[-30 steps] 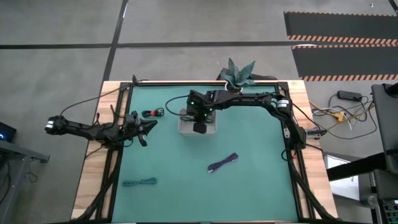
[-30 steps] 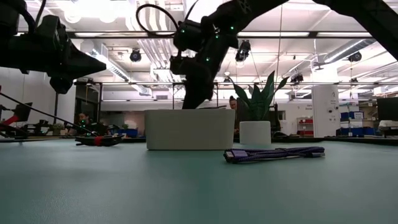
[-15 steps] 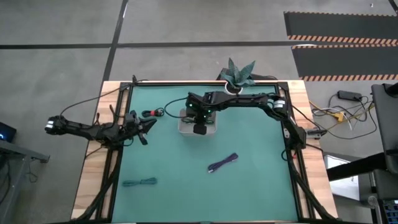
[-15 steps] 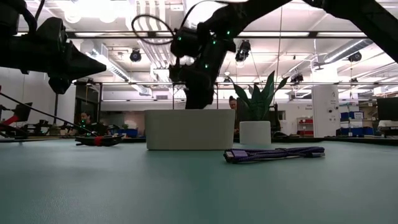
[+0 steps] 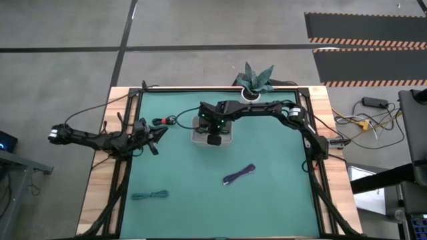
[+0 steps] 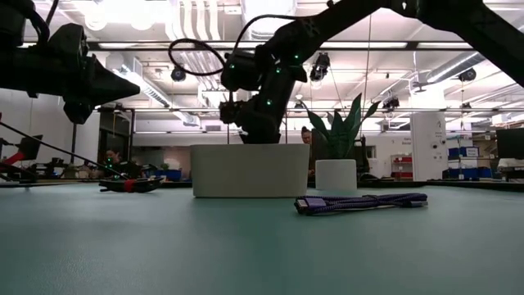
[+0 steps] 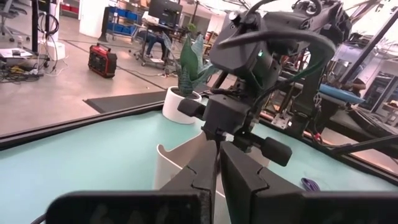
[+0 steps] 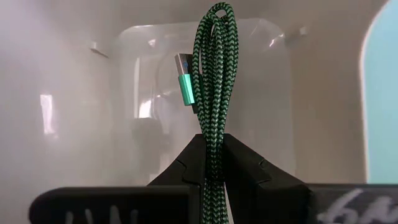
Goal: Pick and place USB-C Cables
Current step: Put the green charger cable into the white bin
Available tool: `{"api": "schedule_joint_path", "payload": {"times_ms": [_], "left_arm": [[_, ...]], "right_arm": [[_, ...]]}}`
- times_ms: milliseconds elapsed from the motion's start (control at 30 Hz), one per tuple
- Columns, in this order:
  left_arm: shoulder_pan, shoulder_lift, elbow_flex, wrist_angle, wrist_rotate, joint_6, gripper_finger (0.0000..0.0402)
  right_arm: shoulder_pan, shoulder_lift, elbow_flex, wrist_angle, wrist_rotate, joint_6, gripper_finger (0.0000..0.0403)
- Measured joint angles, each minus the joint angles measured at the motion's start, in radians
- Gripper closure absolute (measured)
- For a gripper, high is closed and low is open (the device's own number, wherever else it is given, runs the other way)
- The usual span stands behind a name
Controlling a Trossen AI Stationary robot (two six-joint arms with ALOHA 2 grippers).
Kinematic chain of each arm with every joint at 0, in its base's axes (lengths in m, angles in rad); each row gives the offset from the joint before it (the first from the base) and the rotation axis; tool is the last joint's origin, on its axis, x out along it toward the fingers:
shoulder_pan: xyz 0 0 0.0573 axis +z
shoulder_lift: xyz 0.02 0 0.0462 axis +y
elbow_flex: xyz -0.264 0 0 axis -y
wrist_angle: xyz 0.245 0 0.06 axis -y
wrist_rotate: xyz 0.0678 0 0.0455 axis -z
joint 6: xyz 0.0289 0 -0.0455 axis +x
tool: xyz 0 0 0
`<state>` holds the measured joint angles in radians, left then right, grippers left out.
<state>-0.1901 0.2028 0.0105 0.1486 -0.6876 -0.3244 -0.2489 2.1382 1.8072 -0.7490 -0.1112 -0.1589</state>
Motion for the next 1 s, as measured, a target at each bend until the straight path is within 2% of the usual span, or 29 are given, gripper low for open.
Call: {"api": "schedule_joint_path", "payload": {"times_ms": [1000], "left_arm": [[0.0,0.018,0.0,0.0,0.001,-0.001,0.0395]], "right_arm": [[0.005,0.023,-0.007,0.037,-0.002,0.005,0.0374]]}}
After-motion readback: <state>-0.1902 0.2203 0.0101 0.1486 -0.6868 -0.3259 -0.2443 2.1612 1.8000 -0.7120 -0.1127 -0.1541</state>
